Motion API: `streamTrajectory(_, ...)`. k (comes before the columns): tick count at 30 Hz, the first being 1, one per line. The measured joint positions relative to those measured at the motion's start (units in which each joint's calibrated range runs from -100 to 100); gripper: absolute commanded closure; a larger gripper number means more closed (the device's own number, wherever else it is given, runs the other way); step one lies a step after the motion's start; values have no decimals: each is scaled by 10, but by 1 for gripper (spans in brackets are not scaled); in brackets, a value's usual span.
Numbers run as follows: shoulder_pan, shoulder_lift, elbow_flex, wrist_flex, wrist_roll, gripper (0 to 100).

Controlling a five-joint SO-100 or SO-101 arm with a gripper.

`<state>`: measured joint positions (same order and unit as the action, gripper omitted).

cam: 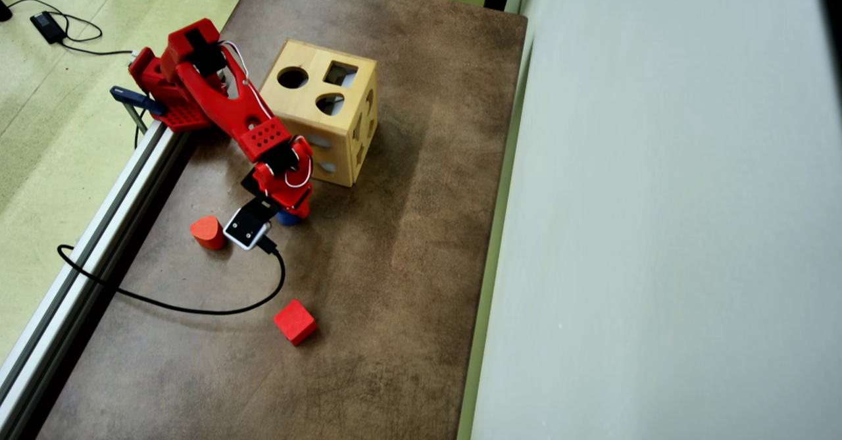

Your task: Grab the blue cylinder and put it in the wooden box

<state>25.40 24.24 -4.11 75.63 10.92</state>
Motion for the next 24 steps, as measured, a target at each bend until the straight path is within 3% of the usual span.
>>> streamTrajectory(12, -15, -326, 0, 203, 0, 92)
streamTrajectory(24, -215, -400, 70, 217, -9, 92)
